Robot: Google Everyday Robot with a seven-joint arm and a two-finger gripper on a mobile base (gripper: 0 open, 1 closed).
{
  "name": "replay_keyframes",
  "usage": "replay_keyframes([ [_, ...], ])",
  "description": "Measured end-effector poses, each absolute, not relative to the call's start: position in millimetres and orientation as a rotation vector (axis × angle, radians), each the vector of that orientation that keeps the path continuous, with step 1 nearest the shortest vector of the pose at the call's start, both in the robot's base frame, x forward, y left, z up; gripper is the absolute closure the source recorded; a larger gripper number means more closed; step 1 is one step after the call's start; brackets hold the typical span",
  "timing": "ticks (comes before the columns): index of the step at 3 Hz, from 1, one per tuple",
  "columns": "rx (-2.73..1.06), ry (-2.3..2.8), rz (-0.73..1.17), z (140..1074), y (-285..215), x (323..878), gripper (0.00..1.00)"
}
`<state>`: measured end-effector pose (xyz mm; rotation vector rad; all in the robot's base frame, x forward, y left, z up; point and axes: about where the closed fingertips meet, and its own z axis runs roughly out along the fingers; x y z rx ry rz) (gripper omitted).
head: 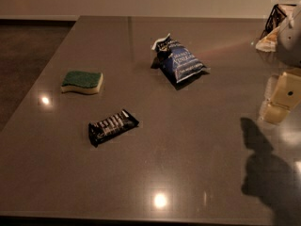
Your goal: Pick sponge
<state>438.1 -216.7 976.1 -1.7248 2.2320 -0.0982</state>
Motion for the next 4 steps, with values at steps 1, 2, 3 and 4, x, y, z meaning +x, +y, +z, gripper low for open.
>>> replay_keyframes([
  [1,-1.725,2.232,-0.098,976,-217,438,0.0],
  [2,-1.733,2.205,-0.055,977,-206,446,0.0],
  [3,-1.771,2.101,0.047,974,-170,466,0.0],
  [4,-1.799,2.034,0.144,967,-122,497,0.0],
])
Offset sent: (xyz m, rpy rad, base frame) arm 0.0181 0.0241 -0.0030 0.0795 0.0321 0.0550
